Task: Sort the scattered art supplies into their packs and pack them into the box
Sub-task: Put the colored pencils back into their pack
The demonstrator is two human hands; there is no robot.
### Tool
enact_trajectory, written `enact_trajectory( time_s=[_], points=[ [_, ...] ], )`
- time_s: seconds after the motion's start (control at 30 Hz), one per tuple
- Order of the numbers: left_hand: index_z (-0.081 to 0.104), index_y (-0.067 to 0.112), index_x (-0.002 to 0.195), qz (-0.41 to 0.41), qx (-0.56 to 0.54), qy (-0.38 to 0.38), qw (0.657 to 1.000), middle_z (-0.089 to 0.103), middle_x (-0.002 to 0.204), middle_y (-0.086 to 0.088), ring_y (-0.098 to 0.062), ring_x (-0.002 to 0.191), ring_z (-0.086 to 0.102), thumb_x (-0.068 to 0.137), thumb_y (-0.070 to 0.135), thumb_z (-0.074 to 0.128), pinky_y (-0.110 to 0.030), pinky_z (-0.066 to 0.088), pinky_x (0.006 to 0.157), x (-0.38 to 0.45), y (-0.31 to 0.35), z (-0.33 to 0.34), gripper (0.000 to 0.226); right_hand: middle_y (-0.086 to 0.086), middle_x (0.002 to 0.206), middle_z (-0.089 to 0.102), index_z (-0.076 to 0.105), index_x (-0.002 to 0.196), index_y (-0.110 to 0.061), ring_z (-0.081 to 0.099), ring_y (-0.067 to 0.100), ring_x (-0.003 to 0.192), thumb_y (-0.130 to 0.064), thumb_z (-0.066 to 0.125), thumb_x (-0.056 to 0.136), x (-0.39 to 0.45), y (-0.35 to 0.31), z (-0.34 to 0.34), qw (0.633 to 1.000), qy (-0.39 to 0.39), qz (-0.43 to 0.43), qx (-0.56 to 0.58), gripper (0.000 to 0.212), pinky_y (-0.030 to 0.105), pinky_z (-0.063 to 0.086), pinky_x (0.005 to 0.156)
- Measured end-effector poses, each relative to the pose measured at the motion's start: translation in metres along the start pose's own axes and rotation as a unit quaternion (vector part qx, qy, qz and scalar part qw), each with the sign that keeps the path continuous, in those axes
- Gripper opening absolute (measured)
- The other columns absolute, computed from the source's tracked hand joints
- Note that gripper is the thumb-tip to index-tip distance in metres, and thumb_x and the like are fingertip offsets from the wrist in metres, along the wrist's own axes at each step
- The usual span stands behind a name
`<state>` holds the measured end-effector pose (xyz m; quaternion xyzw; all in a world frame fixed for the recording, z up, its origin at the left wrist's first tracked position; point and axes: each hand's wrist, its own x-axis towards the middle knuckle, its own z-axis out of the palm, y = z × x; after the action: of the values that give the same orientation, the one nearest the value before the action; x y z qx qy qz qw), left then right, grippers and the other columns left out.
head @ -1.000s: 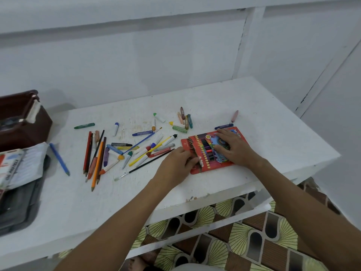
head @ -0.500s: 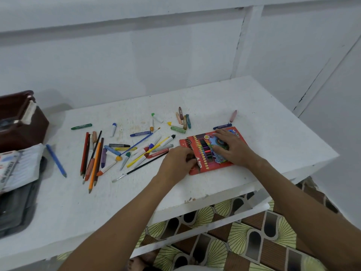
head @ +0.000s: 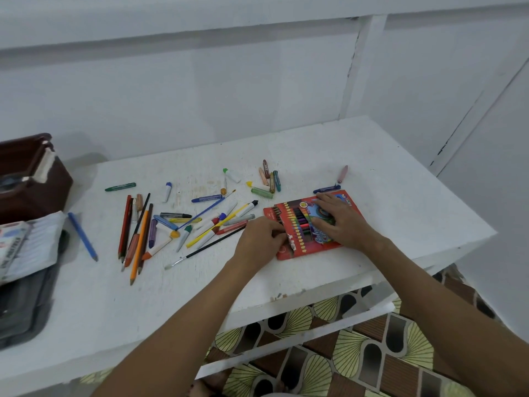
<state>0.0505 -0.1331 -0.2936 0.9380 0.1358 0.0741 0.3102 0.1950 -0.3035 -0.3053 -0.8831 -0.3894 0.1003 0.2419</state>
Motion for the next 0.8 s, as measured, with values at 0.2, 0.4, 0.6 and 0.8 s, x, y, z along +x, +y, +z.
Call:
enact_trajectory(
  time_s=[0.2, 0.4, 0.6, 0.8],
  points=[
    [0.075, 0.017, 0.096, -0.021, 0.023, 0.001, 1.000, 0.070, 0.090, 0.003, -0.007, 0.074, 0.055, 0.088, 0.036, 0.062, -0.015, 0.035, 0.060, -0.002, -0.006, -0.001, 0.024, -0.001, 0.156, 0.023, 0.032, 0.147, -0.016, 0.017, 0.016, 0.144, -0.046, 0.049, 0.094, -0.001, -0.005, 0.005, 1.000, -0.003, -0.010, -0.027, 0.064, 0.034, 0.020, 0.115],
    [0.073, 0.020, 0.105, -0.014, 0.050, -0.010, 0.999, 0.064, 0.091, 0.005, -0.007, 0.078, 0.052, 0.091, 0.037, 0.059, -0.022, 0.042, 0.069, -0.007, -0.006, -0.006, 0.026, -0.001, 0.157, 0.019, 0.028, 0.148, -0.019, 0.013, 0.016, 0.145, -0.051, 0.046, 0.093, -0.003, -0.008, 0.009, 0.997, -0.002, -0.019, -0.074, 0.066, 0.034, 0.014, 0.116],
    [0.070, 0.015, 0.107, -0.069, 0.086, 0.050, 0.993, 0.061, 0.094, -0.003, -0.013, 0.080, 0.052, 0.089, 0.022, 0.058, -0.028, 0.044, 0.072, -0.001, -0.031, -0.054, 0.023, -0.002, 0.159, 0.011, 0.020, 0.150, -0.025, 0.005, 0.017, 0.147, -0.052, 0.039, 0.095, -0.002, -0.020, 0.016, 0.993, -0.021, -0.025, -0.117, 0.064, 0.032, 0.004, 0.117],
    [0.071, 0.019, 0.105, -0.098, 0.197, -0.039, 0.975, 0.062, 0.103, -0.005, -0.019, 0.090, 0.057, 0.090, 0.022, 0.057, -0.028, 0.048, 0.073, 0.009, -0.069, -0.093, 0.021, -0.001, 0.160, 0.005, 0.013, 0.151, -0.026, -0.002, 0.016, 0.147, -0.055, 0.032, 0.096, 0.005, -0.028, 0.024, 0.989, -0.034, -0.031, -0.143, 0.065, 0.029, -0.004, 0.113]
  ],
)
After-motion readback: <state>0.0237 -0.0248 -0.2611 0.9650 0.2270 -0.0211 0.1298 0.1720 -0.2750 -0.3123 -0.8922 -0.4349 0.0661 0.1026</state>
